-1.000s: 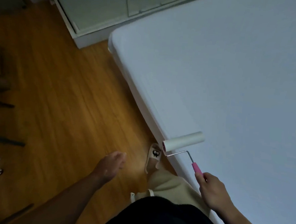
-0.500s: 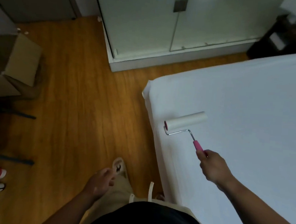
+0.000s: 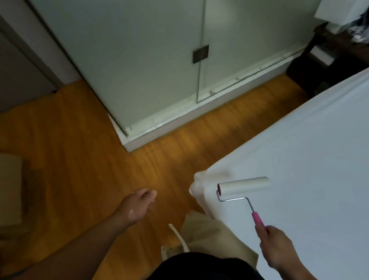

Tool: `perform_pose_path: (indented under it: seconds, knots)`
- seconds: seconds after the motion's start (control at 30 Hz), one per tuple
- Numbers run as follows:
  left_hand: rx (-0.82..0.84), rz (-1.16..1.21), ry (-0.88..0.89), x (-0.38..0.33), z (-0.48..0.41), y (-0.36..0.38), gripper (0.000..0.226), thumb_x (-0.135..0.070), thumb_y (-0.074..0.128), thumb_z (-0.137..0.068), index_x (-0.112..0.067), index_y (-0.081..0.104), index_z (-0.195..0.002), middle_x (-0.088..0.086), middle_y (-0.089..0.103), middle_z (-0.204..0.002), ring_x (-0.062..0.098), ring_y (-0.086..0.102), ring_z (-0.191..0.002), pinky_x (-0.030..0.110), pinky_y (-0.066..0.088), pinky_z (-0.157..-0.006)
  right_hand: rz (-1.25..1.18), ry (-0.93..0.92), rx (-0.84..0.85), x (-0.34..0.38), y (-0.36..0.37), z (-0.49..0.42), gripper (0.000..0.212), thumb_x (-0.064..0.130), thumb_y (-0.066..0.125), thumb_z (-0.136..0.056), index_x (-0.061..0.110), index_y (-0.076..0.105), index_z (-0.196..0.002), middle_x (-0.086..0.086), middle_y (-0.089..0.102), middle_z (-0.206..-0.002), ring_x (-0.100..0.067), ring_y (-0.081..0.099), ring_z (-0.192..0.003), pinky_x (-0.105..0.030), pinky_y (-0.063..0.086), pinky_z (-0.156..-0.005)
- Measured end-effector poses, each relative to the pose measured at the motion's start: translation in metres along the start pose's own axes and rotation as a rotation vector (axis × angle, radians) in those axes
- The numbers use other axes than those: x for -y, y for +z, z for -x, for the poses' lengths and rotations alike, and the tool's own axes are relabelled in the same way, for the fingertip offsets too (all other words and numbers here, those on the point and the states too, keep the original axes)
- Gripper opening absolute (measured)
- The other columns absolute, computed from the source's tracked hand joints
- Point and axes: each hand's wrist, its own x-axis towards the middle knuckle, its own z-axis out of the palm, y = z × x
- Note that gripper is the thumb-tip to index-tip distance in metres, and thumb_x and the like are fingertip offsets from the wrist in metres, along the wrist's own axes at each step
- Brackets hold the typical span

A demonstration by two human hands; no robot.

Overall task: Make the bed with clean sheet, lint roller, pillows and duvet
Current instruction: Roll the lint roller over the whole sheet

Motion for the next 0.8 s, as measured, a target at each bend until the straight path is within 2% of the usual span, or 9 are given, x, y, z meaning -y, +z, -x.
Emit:
perform_pose_path:
  seconds: [0.07, 0.17, 0.23, 0.33, 0.5, 0.6, 0.67, 0.8]
  knots:
    - [-0.038, 0.001, 0.016, -0.037, -0.035, -0.025, 0.047, -0.044, 0.049, -0.101, -0.013, 0.055, -0.135, 0.001, 0.066, -0.119, 0.015, 0.066, -0.102, 0.036, 0.053, -0.089, -0.045, 0.061, -0.003, 0.033, 0.006, -0.029, 0.062, 0.074, 0.037, -0.091, 0.016, 0.036, -0.068, 0.005, 0.043, -0.053, -0.017, 0.04, -0.053, -0.029, 0.036, -0.052]
    - [-0.07, 0.011, 0.017, -0.073, -0.083, -0.052, 0.033, -0.043, 0.045, -0.103, -0.018, 0.063, -0.117, 0.002, 0.067, -0.11, 0.016, 0.066, -0.098, 0.041, 0.054, -0.092, -0.091, 0.113, 0.012, 0.089, 0.012, -0.086, 0.064, 0.074, 0.036, -0.091, 0.015, 0.04, -0.068, 0.003, 0.045, -0.054, -0.019, 0.042, -0.052, -0.028, 0.037, -0.047]
    - [-0.096, 0.062, -0.06, -0.095, -0.113, -0.068, 0.032, -0.042, 0.043, -0.104, -0.018, 0.064, -0.108, 0.004, 0.068, -0.107, 0.021, 0.066, -0.097, 0.042, 0.053, -0.091, -0.099, 0.119, 0.021, 0.133, 0.008, -0.128, 0.068, 0.076, 0.032, -0.091, 0.013, 0.044, -0.067, 0.0, 0.05, -0.055, -0.02, 0.048, -0.053, -0.029, 0.041, -0.048]
    - [-0.107, 0.108, -0.151, -0.132, -0.15, -0.092, 0.032, -0.039, 0.046, -0.104, -0.013, 0.065, -0.106, 0.008, 0.068, -0.104, 0.027, 0.066, -0.096, 0.041, 0.053, -0.087, -0.099, 0.128, 0.035, 0.198, -0.013, -0.183, 0.074, 0.076, 0.03, -0.091, 0.01, 0.05, -0.068, -0.004, 0.057, -0.059, -0.021, 0.055, -0.057, -0.028, 0.043, -0.048]
    - [-0.105, 0.064, -0.077, -0.21, -0.219, -0.126, 0.032, -0.035, 0.052, -0.102, -0.008, 0.068, -0.096, 0.012, 0.071, -0.097, 0.026, 0.068, -0.084, 0.037, 0.05, -0.073, -0.187, 0.075, -0.044, 0.289, -0.059, -0.268, 0.062, 0.062, 0.036, -0.099, 0.01, 0.055, -0.071, -0.005, 0.055, -0.059, -0.019, 0.053, -0.054, -0.026, 0.041, -0.046]
    - [-0.046, -0.02, -0.025, -0.272, -0.278, -0.142, 0.033, -0.03, 0.05, -0.103, -0.002, 0.065, -0.094, 0.018, 0.069, -0.09, 0.025, 0.062, -0.075, 0.032, 0.046, -0.065, -0.229, 0.086, -0.066, 0.316, -0.077, -0.315, 0.053, 0.053, 0.038, -0.102, 0.012, 0.055, -0.074, -0.002, 0.051, -0.056, -0.016, 0.048, -0.05, -0.029, 0.039, -0.05]
    - [-0.001, -0.07, 0.011, -0.321, -0.318, -0.149, 0.033, -0.031, 0.051, -0.102, -0.003, 0.065, -0.091, 0.013, 0.066, -0.083, 0.021, 0.059, -0.071, 0.03, 0.043, -0.061, -0.263, 0.125, -0.072, 0.329, -0.085, -0.34, 0.052, 0.051, 0.038, -0.103, 0.011, 0.058, -0.078, -0.002, 0.05, -0.056, -0.015, 0.048, -0.049, -0.029, 0.038, -0.05]
    - [0.128, -0.211, 0.087, -0.429, -0.404, -0.153, 0.039, -0.051, 0.055, -0.091, -0.014, 0.068, -0.088, 0.006, 0.07, -0.083, 0.018, 0.063, -0.069, 0.033, 0.046, -0.067, -0.334, 0.304, -0.11, 0.346, -0.099, -0.369, 0.054, 0.055, 0.039, -0.101, 0.011, 0.064, -0.083, -0.003, 0.06, -0.063, -0.017, 0.055, -0.056, -0.03, 0.043, -0.054]
